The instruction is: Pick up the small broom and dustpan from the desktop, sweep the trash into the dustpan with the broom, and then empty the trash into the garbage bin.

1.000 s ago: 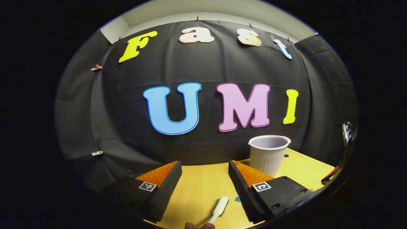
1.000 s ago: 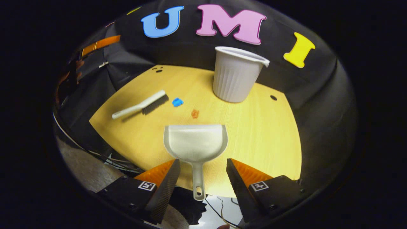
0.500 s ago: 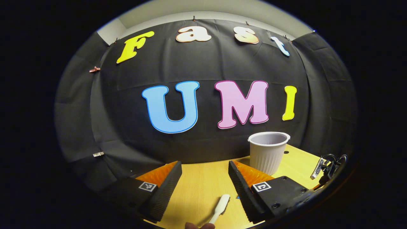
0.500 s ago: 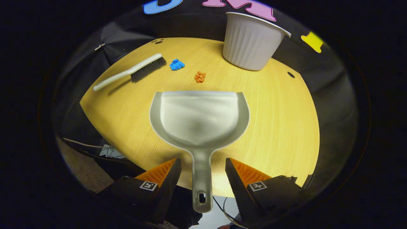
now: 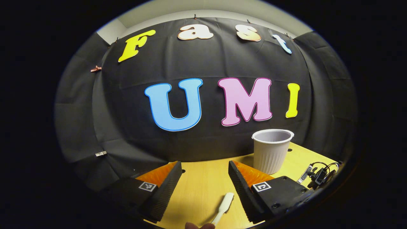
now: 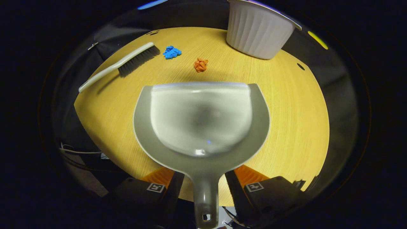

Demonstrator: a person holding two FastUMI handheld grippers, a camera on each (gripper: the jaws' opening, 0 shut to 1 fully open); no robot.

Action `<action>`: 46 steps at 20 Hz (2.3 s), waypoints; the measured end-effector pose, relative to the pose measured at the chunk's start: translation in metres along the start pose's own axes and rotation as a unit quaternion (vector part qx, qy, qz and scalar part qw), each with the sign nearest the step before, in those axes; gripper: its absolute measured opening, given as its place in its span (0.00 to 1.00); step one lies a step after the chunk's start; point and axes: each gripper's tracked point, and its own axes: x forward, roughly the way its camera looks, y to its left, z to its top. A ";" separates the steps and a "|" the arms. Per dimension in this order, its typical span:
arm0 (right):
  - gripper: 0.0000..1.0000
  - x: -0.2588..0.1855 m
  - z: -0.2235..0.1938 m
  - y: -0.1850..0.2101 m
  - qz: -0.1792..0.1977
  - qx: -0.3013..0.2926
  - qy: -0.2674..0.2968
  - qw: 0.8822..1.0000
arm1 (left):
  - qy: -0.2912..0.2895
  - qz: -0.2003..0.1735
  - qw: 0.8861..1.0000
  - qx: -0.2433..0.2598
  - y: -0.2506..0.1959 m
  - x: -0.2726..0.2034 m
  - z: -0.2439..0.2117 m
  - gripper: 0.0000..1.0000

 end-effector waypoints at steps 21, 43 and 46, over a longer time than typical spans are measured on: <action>0.36 -0.006 0.013 -0.008 0.044 -0.019 -0.015 0.999 | 0.100 0.019 0.995 0.013 -0.006 0.031 -0.076 0.97; 0.36 -0.070 0.008 -0.057 0.038 -0.059 -0.042 0.997 | 0.486 -0.164 0.857 0.051 -0.061 0.047 -0.340 0.81; 0.36 -0.071 0.009 -0.057 0.040 -0.054 -0.040 0.997 | 0.502 -0.171 0.846 0.056 -0.069 0.049 -0.353 0.74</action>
